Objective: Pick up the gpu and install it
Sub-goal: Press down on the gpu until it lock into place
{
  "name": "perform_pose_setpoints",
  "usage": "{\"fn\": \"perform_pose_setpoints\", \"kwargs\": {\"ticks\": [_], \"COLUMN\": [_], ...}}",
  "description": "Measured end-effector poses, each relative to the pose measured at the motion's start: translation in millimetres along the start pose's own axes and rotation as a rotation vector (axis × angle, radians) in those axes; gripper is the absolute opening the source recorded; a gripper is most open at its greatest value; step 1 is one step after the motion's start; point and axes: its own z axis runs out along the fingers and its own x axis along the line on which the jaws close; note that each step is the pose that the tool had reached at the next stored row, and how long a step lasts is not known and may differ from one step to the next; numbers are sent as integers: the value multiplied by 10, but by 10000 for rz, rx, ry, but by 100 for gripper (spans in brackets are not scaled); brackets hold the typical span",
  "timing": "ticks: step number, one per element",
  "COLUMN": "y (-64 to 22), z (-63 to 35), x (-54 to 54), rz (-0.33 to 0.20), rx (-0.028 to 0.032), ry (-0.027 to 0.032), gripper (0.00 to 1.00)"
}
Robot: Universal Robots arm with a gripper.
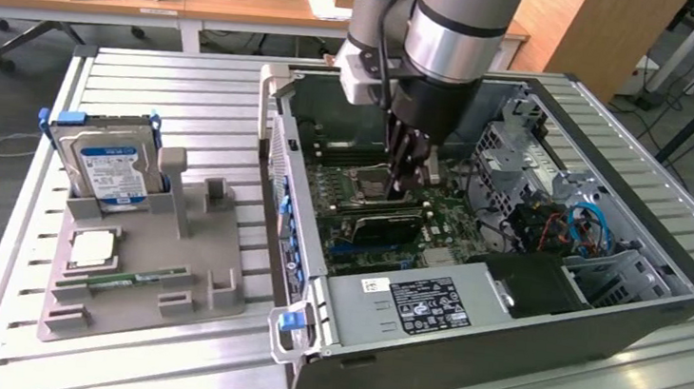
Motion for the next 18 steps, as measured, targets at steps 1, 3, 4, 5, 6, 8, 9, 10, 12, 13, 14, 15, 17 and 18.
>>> {"fn": "perform_pose_setpoints", "kwargs": {"ticks": [1,3,4,5,6,8,9,10,12,13,14,15,17,18], "y": [0,1,1,0,1,1,2,3,5,5,6,7,8,8], "z": [1,2,3,4,13,44,62,79,115,131,145,158,179,183], "x": [6,10,10,10,11,11,12,12,12,12,13,13,13,13], "rz": [-1,0,1,0,0,-2,-2,-2,-1,-1,-1,-1,-1,-1], "rx": [0,0,0,-1,0,0,0,0,0,1,0,0,0,0], "ry": [0,0,0,2,0,0,0,1,-1,0,1,0,0,0], "gripper": [10,10,10,10,10,10,10,10,10,10,10,10,10,10]}}
